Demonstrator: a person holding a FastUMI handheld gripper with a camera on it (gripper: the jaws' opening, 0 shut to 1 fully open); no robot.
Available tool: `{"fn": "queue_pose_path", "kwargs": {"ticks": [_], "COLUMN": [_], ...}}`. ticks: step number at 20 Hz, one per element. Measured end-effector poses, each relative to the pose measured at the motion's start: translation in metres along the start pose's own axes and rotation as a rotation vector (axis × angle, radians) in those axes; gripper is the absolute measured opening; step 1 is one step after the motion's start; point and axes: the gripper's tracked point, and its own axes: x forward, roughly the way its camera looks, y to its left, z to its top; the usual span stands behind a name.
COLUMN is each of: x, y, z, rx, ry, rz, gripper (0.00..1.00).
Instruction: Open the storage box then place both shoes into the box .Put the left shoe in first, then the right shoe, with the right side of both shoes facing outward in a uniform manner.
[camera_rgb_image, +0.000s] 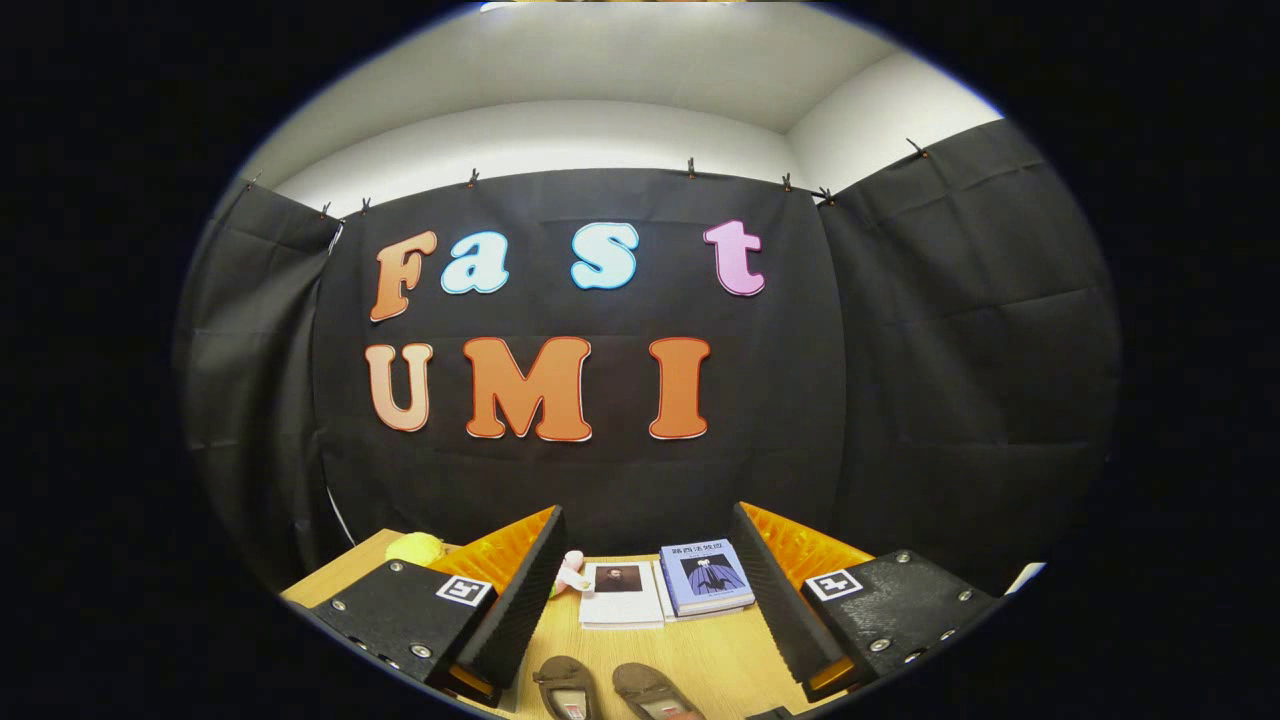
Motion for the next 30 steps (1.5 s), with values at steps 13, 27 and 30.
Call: {"fn": "queue_pose_path", "kwargs": {"ticks": [13, 27, 30], "x": [0.005, 0.008, 0.009], "y": [0.008, 0.127, 0.150], "z": [-0.030, -0.173, -0.214], "rx": [0.069, 0.560, 0.661], "ry": [0.080, 0.468, 0.560], "rz": [0.049, 0.410, 0.468], "gripper": [0.98, 0.98, 0.98]}}
